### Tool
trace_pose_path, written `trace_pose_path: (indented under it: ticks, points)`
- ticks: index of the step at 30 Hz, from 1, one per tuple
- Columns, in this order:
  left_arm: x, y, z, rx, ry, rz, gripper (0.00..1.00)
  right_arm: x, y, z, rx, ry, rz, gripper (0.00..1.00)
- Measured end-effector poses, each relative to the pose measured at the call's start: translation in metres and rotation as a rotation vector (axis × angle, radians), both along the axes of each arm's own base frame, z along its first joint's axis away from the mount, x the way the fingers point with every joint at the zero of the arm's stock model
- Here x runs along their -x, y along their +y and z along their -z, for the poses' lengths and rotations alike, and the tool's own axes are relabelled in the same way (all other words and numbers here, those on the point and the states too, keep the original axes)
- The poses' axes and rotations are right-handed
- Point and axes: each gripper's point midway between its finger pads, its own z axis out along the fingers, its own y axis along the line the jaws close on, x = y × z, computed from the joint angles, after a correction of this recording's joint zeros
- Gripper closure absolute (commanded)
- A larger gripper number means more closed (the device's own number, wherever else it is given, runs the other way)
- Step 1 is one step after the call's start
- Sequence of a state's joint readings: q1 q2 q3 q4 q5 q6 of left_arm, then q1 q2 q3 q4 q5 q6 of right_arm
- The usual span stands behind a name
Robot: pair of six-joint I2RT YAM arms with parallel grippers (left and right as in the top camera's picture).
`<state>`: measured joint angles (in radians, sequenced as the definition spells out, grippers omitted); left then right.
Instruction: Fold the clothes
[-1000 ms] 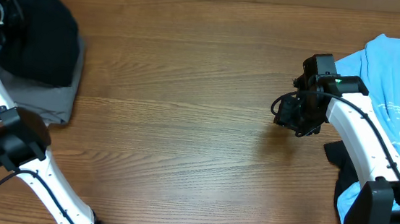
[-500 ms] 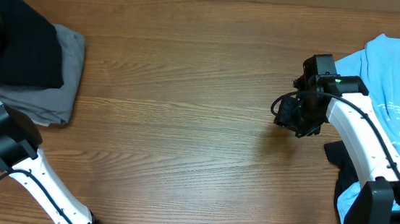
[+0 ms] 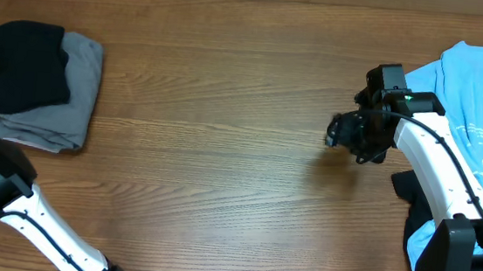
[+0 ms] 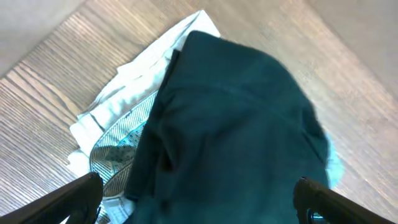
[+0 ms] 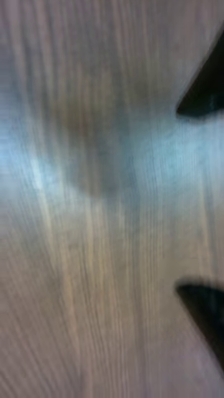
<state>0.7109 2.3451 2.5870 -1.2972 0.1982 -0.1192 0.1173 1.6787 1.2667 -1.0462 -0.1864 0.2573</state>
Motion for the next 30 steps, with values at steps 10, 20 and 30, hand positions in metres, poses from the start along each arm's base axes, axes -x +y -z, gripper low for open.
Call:
trace_pose_path:
  ticks: [10, 20, 30]
  points:
    - [-0.062, -0.170, -0.077, -0.049, -0.151, 0.426, 0.00, -0.077, 0.027, -0.034, -0.135, -0.353, -0.058, 0.00]
    - [-0.008, -0.359, -0.032, -0.056, 0.265, 0.787, 0.00, -0.081, 0.009, -0.095, -0.003, -0.368, -0.110, 0.00]
    - [0.045, -0.381, -0.002, -0.058, 0.464, 0.832, 0.00, -0.030, -0.009, -0.127, 0.042, -0.325, -0.021, 0.00]
